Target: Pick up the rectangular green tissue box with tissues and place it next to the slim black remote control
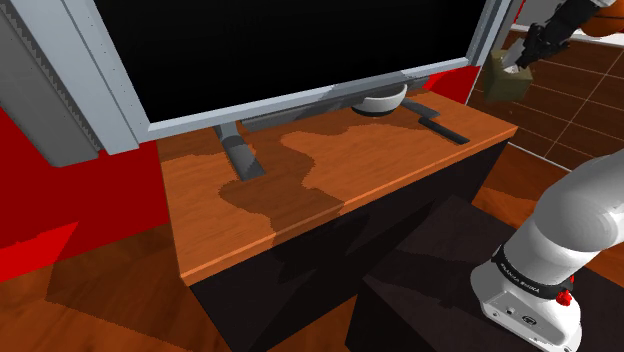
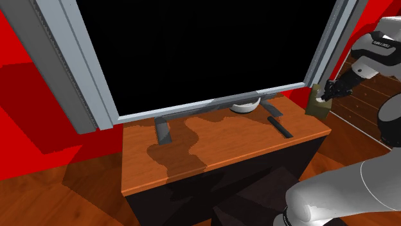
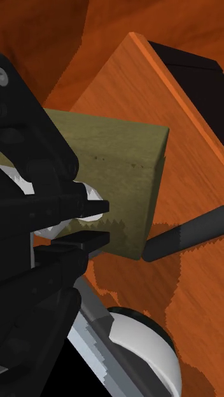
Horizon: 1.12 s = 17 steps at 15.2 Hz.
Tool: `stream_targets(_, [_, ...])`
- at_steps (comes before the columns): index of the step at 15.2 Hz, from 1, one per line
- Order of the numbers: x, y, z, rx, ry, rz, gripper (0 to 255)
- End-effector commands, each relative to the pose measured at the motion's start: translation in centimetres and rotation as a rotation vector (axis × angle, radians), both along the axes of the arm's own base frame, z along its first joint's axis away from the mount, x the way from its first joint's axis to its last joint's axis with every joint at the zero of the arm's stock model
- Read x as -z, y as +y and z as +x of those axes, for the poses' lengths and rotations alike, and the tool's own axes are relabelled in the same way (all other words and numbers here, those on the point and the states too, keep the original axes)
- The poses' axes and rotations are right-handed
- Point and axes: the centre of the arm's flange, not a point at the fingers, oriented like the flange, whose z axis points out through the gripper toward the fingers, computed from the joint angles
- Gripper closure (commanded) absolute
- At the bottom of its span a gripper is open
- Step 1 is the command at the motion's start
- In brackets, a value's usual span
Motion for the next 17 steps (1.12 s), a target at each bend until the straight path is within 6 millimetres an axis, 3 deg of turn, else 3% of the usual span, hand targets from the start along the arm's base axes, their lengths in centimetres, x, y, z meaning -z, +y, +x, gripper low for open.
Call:
stream_targets(1, [1.1, -0.1, -0.1, 0.0, 0.0, 0.0, 255])
stream_targets(17, [9.5, -0.1, -0.1, 0.0, 0.0, 0.0, 255])
